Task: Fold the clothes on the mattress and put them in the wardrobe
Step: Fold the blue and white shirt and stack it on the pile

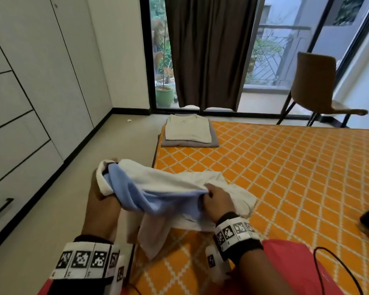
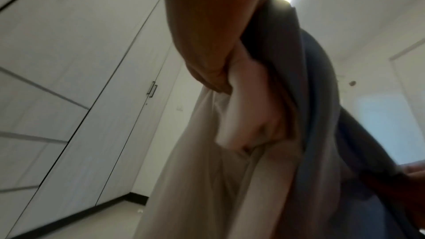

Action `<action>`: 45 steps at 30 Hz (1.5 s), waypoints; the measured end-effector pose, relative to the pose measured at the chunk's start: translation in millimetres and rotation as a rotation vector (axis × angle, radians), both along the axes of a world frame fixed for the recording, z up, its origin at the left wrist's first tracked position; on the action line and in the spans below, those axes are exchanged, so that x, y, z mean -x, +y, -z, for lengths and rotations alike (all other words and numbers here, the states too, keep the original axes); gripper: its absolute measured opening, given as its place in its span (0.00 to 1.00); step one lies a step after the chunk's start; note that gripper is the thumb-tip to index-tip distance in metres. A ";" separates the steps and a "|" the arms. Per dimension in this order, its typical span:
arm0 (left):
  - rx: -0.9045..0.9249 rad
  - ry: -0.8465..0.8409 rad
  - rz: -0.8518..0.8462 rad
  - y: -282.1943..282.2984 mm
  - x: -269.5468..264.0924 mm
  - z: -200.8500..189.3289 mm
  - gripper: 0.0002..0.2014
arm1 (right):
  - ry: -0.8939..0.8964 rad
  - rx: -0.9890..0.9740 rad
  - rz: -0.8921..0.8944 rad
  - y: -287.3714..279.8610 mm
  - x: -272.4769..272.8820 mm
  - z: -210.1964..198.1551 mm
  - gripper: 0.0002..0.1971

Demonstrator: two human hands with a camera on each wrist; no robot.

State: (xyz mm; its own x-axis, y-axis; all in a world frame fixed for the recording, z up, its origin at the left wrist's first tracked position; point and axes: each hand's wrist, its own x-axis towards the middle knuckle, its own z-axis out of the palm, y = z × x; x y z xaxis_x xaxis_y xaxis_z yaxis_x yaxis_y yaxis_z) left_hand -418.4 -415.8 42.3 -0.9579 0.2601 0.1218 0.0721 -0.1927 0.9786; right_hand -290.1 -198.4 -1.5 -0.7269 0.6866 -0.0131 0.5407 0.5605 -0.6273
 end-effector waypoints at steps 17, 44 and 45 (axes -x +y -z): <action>0.119 0.165 -0.118 20.0 -4.9 2.6 0.10 | 0.977 0.488 0.493 67.8 -14.5 -19.5 0.26; 0.575 0.633 0.212 22.7 -10.8 7.7 0.38 | 0.787 -0.263 -0.044 14.0 12.2 -12.6 0.17; 0.670 0.685 0.207 24.2 -11.3 9.6 0.34 | 0.799 -0.218 -0.041 14.5 12.6 -12.3 0.17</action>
State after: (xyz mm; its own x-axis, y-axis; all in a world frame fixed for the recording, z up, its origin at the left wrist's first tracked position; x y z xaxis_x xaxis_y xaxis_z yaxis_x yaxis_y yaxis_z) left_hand -407.1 -391.6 32.7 -0.6627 0.6329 0.4004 0.6928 0.3149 0.6488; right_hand -302.7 -183.8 10.7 -0.4852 0.5869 0.6481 -0.0451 0.7235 -0.6889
